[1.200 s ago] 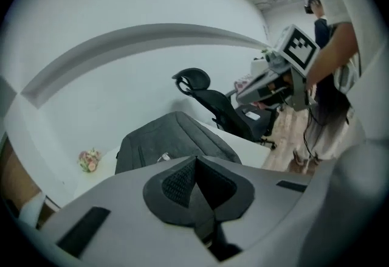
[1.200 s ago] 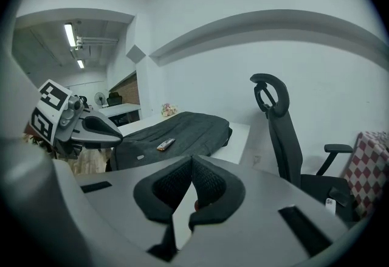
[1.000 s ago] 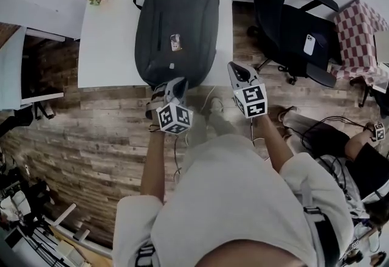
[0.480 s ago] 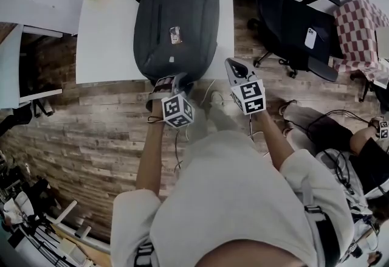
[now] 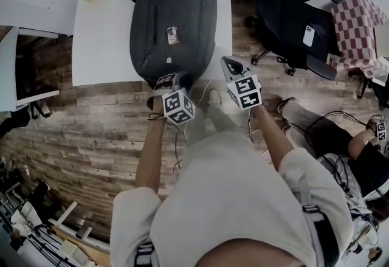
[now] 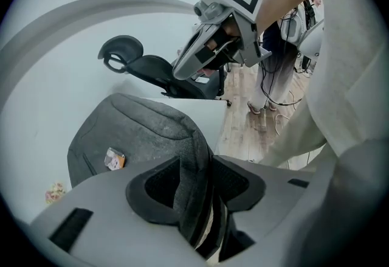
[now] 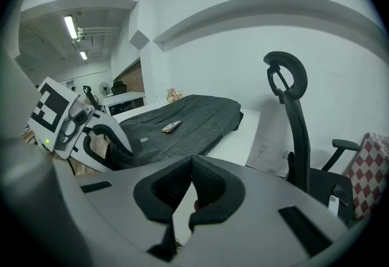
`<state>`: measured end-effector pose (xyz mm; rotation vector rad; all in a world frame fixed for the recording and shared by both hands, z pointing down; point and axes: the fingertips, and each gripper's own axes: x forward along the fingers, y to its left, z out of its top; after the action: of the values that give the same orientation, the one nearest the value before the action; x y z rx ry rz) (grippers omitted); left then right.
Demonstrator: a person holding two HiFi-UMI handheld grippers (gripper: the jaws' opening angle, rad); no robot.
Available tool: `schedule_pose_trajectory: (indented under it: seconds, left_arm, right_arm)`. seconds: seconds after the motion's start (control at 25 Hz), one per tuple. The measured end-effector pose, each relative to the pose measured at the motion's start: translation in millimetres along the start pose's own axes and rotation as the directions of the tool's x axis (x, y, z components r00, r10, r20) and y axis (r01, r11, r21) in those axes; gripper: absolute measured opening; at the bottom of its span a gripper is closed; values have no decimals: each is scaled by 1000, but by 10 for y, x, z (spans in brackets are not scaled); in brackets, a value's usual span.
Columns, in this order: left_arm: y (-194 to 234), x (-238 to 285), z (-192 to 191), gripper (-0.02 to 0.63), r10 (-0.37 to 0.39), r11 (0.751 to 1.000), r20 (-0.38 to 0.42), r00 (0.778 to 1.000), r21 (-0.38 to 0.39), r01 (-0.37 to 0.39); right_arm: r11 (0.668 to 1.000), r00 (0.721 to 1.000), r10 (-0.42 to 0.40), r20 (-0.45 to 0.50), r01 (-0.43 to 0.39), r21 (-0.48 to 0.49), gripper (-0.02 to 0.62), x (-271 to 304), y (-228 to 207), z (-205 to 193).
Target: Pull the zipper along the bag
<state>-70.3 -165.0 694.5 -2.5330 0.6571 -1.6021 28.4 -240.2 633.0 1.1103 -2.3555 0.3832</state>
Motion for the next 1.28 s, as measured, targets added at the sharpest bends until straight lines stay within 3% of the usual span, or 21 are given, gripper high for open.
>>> schedule_pose_trajectory:
  seconds: [0.48, 0.64, 0.96, 1.28]
  left_arm:
    - [-19, 10, 9, 105, -35, 999, 5, 999, -4, 35]
    - [-27, 15, 10, 103, -32, 999, 17, 999, -9, 32]
    - [-40, 9, 17, 103, -31, 1000, 23, 999, -2, 31]
    - [-38, 6, 36, 101, -32, 999, 31, 999, -1, 32]
  right_arm:
    - [1000, 995, -3, -98, 2, -14, 14, 481, -102, -307]
    - [999, 992, 10, -125, -16, -50, 134, 600, -85, -401]
    - [988, 984, -30, -178, 1, -157, 215, 815, -226, -453]
    - [974, 981, -22, -192, -23, -228, 184, 1028, -291, -393]
